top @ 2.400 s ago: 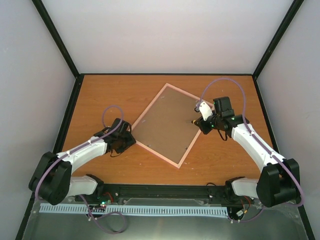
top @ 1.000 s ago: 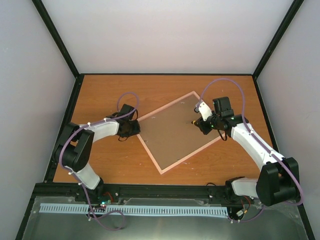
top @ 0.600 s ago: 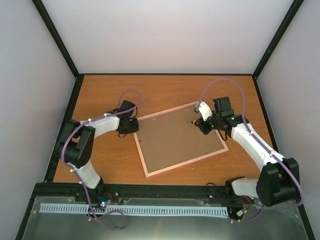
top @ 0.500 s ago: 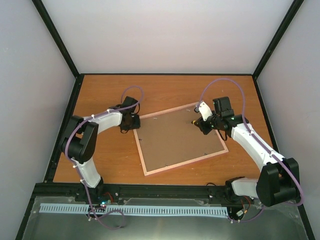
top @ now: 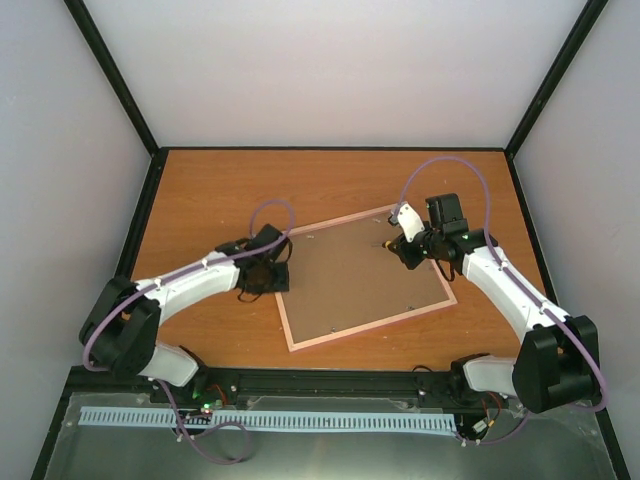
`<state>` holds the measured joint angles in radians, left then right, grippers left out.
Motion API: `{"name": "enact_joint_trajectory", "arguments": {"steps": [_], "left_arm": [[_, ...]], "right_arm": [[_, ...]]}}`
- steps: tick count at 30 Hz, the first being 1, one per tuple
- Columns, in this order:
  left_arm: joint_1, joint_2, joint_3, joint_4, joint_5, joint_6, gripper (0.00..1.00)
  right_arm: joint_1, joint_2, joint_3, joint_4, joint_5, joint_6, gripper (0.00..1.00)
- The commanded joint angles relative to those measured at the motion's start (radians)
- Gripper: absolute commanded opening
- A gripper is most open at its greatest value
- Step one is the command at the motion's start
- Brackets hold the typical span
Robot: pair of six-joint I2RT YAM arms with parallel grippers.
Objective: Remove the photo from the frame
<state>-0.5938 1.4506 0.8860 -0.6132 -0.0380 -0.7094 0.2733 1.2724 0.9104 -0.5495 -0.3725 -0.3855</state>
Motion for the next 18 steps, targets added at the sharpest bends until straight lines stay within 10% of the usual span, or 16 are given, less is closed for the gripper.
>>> {"name": "enact_joint_trajectory", "arguments": {"steps": [1, 11, 18], "left_arm": [[-0.081, -0.056, -0.086, -0.051, 0.07, -0.157, 0.47], [-0.224, 0.046, -0.097, -0.066, 0.06, -0.281, 0.44], [-0.226, 0.043, -0.12, -0.002, 0.037, -0.208, 0.21]], "right_arm": [[-0.007, 0.007, -0.004, 0.001, -0.011, -0.019, 0.03], [-0.007, -0.022, -0.008, 0.0, -0.006, -0.02, 0.03], [-0.008, -0.03, -0.01, -0.001, -0.01, -0.021, 0.03]]}}
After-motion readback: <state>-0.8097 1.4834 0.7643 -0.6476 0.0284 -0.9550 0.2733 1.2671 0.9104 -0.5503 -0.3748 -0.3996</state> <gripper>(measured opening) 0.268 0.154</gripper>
